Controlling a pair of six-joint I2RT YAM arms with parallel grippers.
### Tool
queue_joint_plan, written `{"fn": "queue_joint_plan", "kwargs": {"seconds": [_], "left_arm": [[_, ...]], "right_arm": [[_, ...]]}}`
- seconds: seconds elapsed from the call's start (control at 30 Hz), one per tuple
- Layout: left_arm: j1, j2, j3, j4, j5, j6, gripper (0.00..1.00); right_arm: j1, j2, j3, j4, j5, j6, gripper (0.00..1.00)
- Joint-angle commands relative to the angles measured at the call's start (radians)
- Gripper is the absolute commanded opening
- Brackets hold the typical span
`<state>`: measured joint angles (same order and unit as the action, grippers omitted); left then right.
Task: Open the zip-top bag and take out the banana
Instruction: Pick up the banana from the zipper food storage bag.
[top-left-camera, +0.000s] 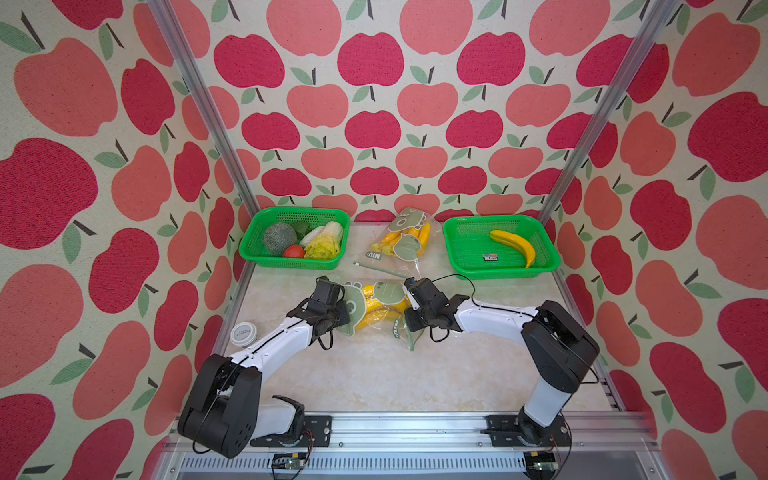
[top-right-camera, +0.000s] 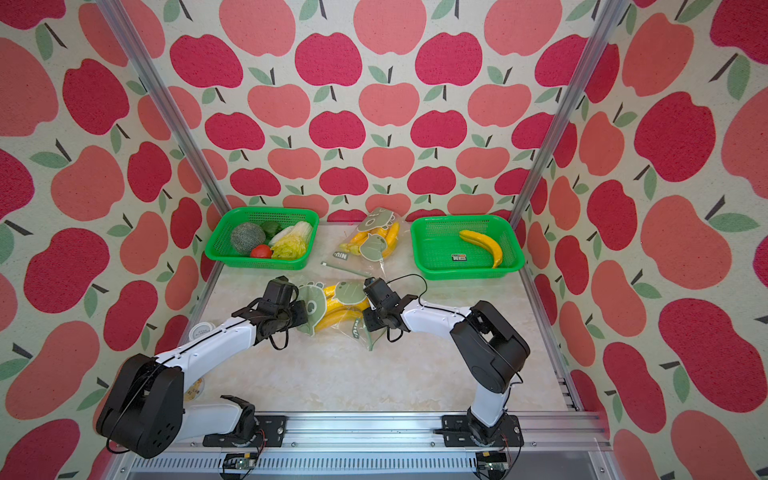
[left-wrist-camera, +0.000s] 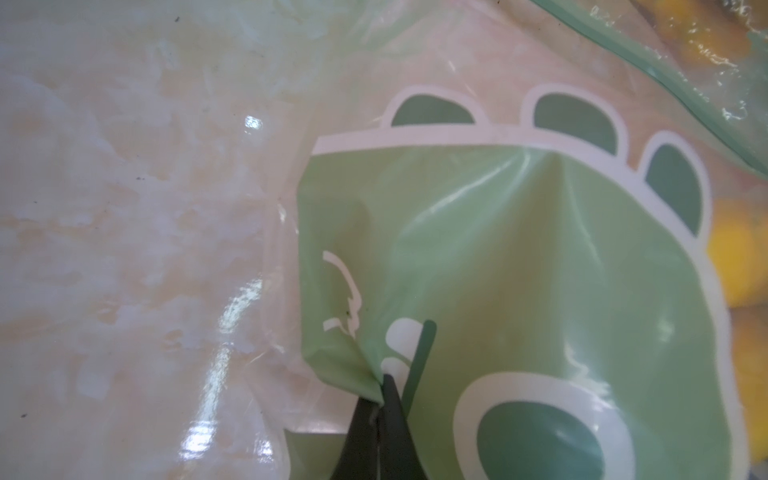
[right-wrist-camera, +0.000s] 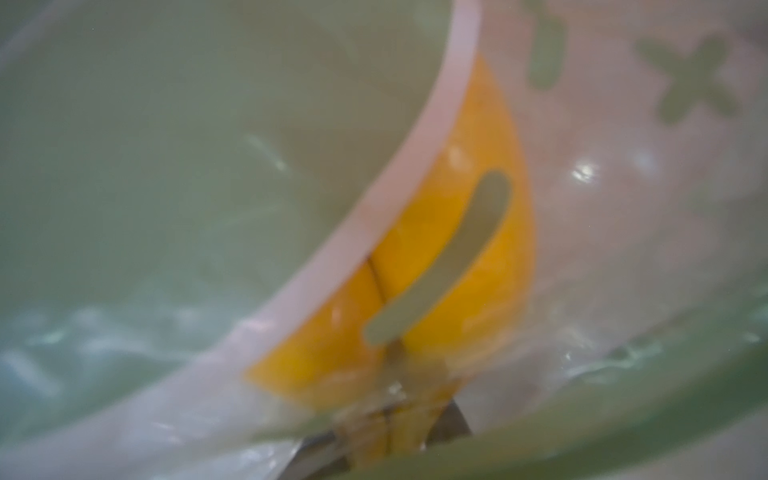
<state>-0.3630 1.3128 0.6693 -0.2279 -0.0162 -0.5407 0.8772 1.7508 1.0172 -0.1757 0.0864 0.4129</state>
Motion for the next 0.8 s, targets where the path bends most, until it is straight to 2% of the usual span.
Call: {"fn": "queue_joint_plan", "kwargs": {"seconds": [0.0,0.3,0.5,0.77], "left_arm": [[-0.005,0.013,0.038,-0.031,-0.035,-0.016,0.00],[-0.003,-0.013,0.040,-0.073,-0.116,-0.089,0.00],[0.005,-0.013,0.053,-0.092,-0.131,-0.111,0.00],[0.039,-0.033,0.052,-0.115,-0.148,-0.113,0.00]], "right_arm": [[0.027,-0.059,0.001,-0.059,0.124,0.037,0.25],[0.044,-0.183,-0.052,-0.078,0.171,0.072,0.16],[0.100,-0.179,-0.040,-0.153,0.255,0.085,0.16],[0.100,-0.258,-0.096,-0.172,0.299,0.131,0.13]]}}
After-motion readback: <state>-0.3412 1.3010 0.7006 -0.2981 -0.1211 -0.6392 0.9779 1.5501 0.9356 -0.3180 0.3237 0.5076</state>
